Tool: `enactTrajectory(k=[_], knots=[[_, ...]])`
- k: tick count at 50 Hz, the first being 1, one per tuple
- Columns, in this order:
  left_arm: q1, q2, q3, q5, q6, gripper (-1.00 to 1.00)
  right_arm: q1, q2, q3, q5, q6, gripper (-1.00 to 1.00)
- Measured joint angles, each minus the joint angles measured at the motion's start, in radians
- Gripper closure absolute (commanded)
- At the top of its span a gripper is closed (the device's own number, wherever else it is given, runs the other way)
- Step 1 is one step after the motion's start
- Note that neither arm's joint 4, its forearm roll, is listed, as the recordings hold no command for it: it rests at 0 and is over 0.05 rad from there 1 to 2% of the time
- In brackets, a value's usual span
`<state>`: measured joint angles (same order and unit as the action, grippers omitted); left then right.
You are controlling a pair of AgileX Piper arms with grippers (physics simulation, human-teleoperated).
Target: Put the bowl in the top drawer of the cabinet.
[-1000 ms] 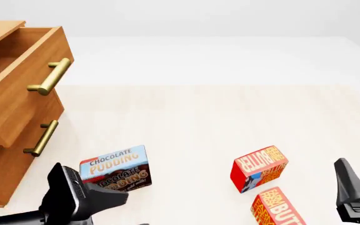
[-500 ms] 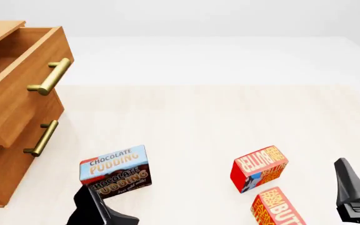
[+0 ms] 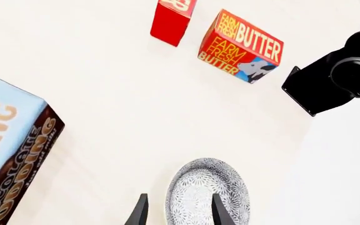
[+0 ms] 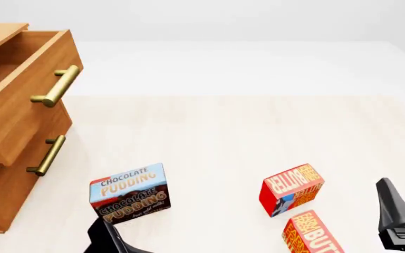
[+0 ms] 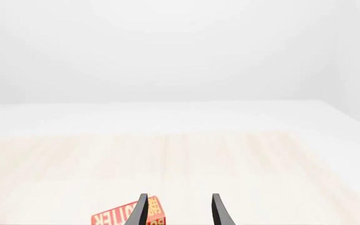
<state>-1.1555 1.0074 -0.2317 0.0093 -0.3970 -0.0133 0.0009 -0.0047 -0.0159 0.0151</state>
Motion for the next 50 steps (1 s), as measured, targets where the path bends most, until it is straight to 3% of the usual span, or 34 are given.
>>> enactTrajectory(k=[50], knots=[[-0.023, 0.228, 0.077, -0.311, -0.049, -1.00, -0.026, 0.025, 0.001, 0.010, -0.019, -1.00]])
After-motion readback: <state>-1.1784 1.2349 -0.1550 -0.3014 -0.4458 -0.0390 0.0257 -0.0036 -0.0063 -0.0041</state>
